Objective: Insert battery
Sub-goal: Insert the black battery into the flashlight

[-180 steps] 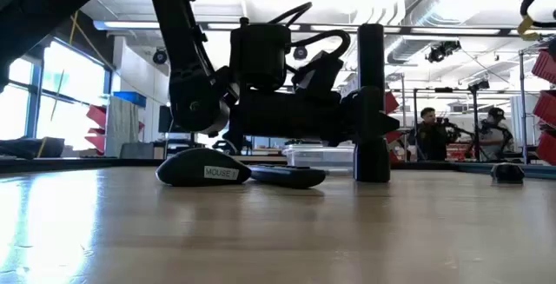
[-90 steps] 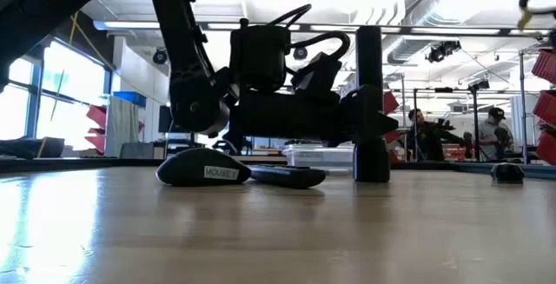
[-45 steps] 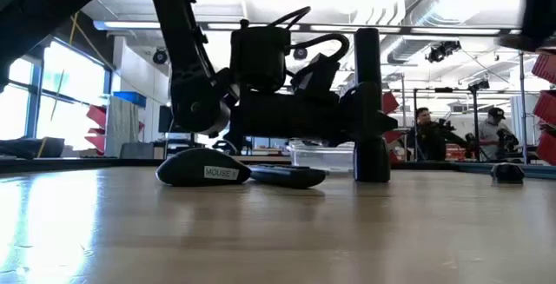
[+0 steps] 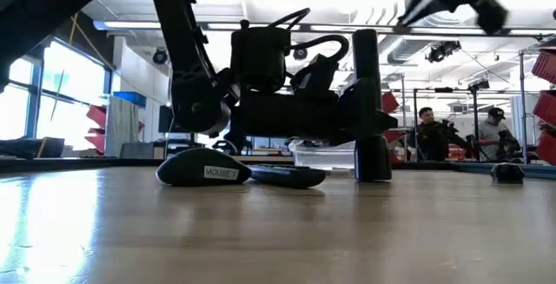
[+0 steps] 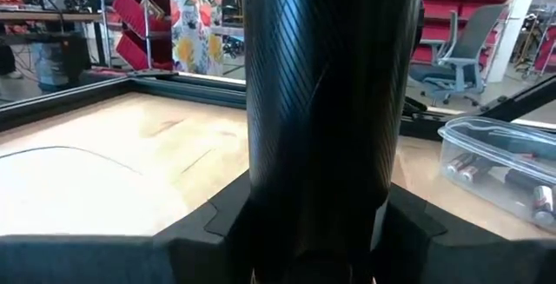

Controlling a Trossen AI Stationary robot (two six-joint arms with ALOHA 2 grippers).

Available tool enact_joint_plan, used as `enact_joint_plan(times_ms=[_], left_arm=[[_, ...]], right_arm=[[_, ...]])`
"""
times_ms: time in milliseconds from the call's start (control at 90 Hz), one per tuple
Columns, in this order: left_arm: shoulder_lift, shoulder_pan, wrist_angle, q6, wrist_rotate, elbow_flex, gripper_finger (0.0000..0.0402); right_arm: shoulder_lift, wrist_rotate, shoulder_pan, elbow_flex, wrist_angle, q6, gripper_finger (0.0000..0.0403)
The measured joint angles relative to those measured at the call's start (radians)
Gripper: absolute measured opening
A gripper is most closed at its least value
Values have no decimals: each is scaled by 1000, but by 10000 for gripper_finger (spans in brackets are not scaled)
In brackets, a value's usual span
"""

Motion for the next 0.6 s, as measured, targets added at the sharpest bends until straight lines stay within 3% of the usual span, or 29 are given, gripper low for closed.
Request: enact_joint_plan(times_ms=[233, 433, 600], left_arm=[[0, 3, -6, 0, 2, 0, 145], [-2, 2, -21, 33, 2, 1, 145], [-2, 3, -19, 28, 2, 1, 145]], right_arm=[[9, 19, -38, 0, 273, -379, 1], [9, -36, -19, 1, 405, -397, 1], [6, -43, 16, 1, 418, -382, 0]])
